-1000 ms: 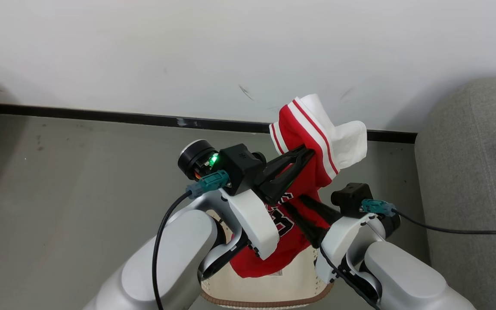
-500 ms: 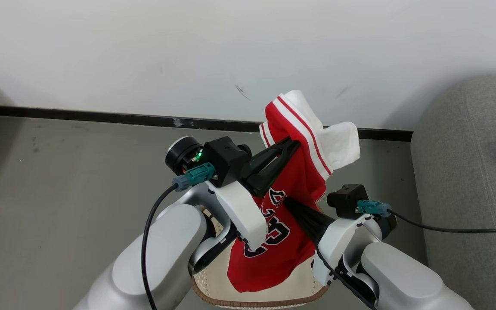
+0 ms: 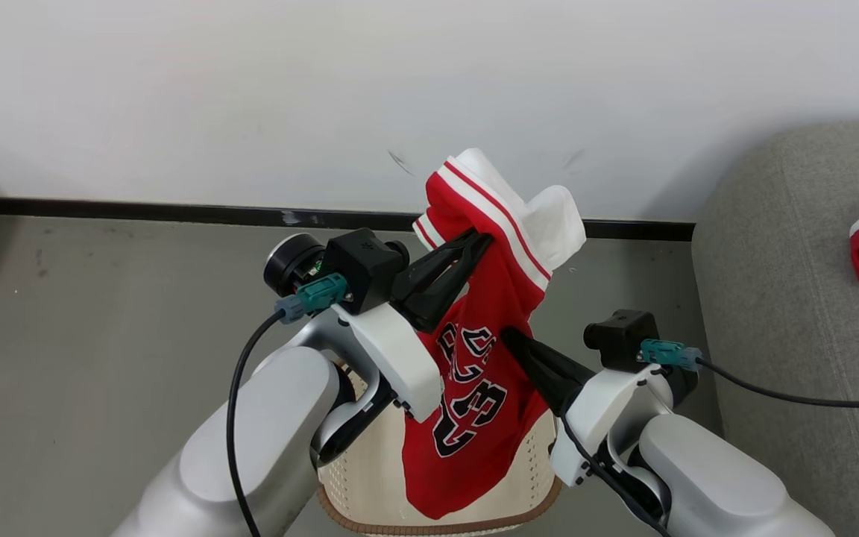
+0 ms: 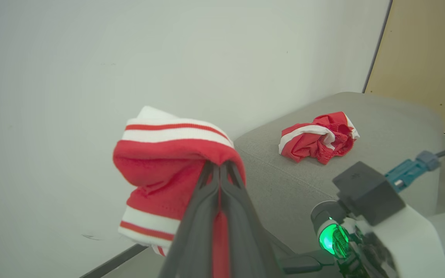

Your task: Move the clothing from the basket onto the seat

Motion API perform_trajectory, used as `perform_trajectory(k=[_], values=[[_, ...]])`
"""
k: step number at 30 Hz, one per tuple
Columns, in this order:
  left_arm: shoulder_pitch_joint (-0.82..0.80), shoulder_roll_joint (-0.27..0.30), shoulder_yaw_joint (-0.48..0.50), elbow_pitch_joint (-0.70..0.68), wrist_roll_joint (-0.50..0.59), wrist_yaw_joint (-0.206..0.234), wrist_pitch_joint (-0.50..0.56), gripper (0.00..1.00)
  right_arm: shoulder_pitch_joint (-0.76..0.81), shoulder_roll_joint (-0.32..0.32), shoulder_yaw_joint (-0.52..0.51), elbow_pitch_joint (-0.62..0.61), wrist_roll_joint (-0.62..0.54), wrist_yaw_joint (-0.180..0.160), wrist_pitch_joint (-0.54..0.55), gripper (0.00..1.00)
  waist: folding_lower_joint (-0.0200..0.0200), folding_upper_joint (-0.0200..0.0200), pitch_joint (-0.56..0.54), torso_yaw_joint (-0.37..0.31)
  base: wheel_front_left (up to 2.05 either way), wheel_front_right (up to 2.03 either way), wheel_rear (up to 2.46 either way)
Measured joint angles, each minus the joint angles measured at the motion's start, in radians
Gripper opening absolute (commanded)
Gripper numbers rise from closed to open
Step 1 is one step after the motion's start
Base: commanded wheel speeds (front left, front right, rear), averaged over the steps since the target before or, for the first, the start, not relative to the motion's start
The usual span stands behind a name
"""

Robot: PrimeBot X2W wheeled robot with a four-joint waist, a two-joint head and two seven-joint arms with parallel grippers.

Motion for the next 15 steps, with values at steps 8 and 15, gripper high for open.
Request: perform_trajectory(k=[8, 15], values=[[0.001, 0.011, 0.010, 0.027, -0.001, 0.004, -0.006, 0.00, 0.035, -0.016, -0.052, -0.049, -0.009, 0.000, 0.000, 0.44, 0.0000, 0.0000, -0.002, -0.022, 0.00, 0.00, 0.00], [0.001, 0.016, 0.018, 0.042, -0.003, 0.005, -0.019, 0.00, 0.077, -0.031, -0.101, -0.085, -0.019, 0.000, 0.000, 1.00, 0.0000, 0.0000, -0.003, -0.041, 0.00, 0.00, 0.00]])
